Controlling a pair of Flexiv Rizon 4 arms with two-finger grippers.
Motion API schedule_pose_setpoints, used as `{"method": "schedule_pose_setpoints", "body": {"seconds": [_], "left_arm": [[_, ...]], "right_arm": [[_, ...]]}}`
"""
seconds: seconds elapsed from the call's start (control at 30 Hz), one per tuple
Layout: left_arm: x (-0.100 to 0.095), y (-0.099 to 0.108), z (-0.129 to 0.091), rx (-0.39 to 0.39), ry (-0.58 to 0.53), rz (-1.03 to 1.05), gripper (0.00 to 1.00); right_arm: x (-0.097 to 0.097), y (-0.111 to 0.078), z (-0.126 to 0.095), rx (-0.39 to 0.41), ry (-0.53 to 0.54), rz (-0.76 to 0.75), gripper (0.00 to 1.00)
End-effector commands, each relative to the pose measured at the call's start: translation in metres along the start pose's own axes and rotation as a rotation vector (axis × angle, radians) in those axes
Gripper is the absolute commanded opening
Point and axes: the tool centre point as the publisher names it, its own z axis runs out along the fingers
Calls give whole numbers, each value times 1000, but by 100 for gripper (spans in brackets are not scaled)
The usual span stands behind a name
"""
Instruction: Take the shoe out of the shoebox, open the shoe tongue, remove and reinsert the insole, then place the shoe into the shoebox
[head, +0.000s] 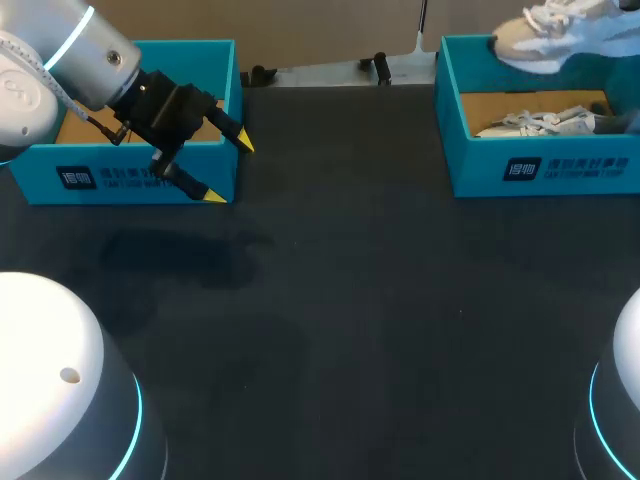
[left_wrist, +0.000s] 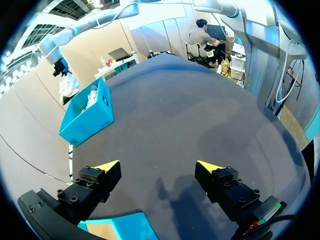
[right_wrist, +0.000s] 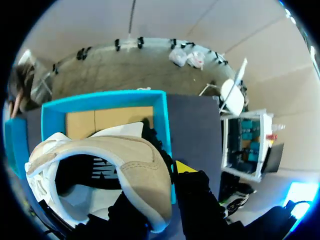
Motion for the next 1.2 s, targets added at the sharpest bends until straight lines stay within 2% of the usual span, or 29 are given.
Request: {"method": "schedule_pose_setpoints", "body": {"seconds": [0.03, 0.37, 0.47, 1.2], "left_arm": [[1, 0, 0, -2, 0, 0, 100], [1, 0, 0, -2, 0, 0, 100], [1, 0, 0, -2, 0, 0, 100], [1, 0, 0, -2, 0, 0, 100]], "right_arm": [[1, 12, -2, 23, 61, 183, 0], [6, 12, 1, 31, 3, 118, 0], [6, 12, 2, -1, 11, 106, 0], [6, 12, 2, 9, 10, 104, 0]]}}
